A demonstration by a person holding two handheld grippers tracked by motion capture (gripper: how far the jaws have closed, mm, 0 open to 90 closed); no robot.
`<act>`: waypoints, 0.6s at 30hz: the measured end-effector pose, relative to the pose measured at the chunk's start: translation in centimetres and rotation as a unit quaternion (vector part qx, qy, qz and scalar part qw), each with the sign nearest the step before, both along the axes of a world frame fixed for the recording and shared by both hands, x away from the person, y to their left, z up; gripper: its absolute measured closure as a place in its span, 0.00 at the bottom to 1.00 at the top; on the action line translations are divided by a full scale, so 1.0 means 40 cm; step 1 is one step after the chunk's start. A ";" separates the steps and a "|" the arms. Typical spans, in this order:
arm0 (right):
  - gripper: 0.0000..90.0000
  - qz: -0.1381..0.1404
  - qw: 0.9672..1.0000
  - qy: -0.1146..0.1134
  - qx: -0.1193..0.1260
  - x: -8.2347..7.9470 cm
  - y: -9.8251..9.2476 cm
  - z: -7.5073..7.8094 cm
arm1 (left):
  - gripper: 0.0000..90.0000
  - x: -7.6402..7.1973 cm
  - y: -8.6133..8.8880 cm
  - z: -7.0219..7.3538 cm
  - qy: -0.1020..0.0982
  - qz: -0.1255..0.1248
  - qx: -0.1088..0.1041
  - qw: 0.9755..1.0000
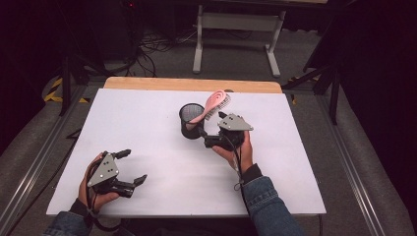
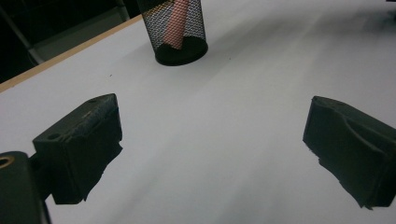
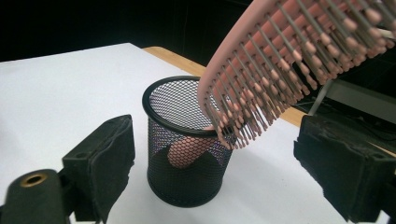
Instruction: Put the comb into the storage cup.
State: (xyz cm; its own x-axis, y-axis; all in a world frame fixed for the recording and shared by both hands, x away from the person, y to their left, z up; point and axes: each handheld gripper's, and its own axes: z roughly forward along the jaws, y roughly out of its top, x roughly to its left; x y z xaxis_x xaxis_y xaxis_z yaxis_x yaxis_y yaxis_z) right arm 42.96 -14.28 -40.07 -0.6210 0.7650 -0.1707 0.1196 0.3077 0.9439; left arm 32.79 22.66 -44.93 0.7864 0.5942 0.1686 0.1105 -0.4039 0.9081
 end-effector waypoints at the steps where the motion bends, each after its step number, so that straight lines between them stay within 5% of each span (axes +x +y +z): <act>1: 0.12 0.001 1.000 -0.002 0.001 -0.003 0.000 0.002 | 0.06 0.000 0.000 0.000 0.000 0.000 0.000 1.000; 18: 0.06 0.007 0.999 -0.032 -0.012 -0.029 -0.003 0.031 | 0.06 0.000 -0.001 -0.001 0.000 0.000 0.001 1.000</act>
